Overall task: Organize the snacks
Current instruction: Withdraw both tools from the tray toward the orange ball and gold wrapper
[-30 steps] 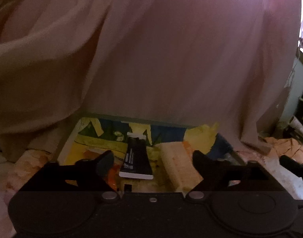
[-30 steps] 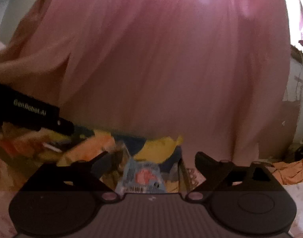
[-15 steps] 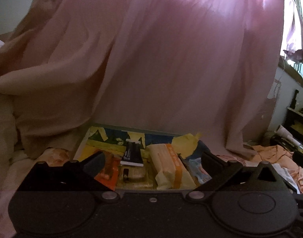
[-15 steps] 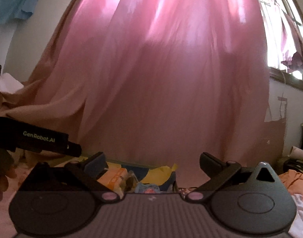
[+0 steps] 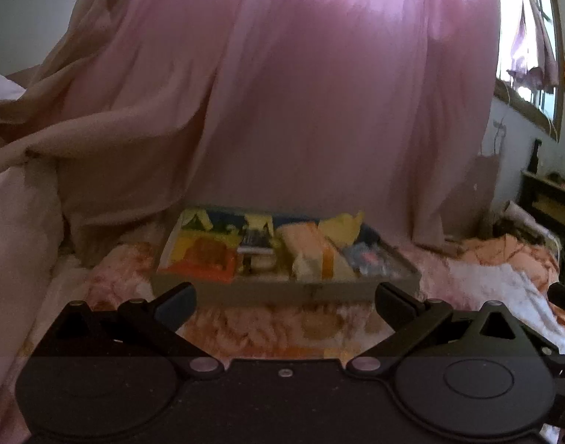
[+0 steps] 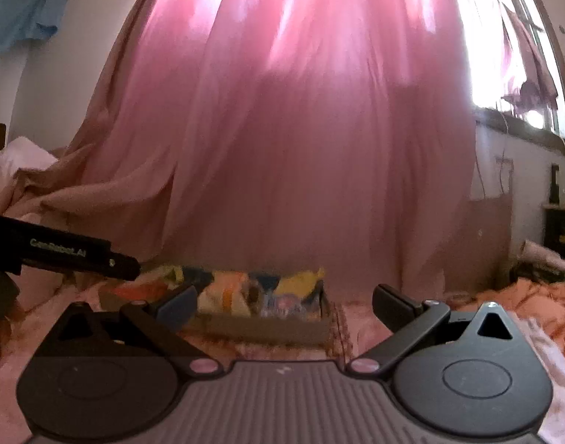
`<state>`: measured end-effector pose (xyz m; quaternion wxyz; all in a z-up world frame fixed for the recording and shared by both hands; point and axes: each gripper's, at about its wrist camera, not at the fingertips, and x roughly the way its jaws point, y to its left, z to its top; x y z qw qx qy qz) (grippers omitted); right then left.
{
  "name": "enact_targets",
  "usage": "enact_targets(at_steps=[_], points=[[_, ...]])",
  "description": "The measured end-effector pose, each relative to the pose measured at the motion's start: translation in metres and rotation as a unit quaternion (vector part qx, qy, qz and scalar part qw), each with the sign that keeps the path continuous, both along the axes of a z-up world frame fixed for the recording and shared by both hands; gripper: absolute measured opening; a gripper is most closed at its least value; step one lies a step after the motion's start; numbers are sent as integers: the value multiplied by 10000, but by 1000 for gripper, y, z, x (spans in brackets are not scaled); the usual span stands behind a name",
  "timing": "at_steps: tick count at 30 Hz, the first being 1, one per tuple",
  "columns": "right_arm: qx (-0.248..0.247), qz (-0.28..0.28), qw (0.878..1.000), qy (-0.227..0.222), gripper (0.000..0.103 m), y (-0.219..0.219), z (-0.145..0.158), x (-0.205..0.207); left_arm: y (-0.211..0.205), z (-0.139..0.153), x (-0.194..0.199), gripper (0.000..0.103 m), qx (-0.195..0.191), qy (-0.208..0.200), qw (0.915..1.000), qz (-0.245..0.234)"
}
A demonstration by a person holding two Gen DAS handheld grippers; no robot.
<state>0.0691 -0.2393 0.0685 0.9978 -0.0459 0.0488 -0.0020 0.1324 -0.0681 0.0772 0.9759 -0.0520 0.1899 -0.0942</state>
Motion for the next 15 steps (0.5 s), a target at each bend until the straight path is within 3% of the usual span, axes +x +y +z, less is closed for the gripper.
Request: enact_targets(at_steps=[15], points=[[55,67,9963,860,103,13,-32,-39,17,-52,-37,102,277,664,9973,-158]])
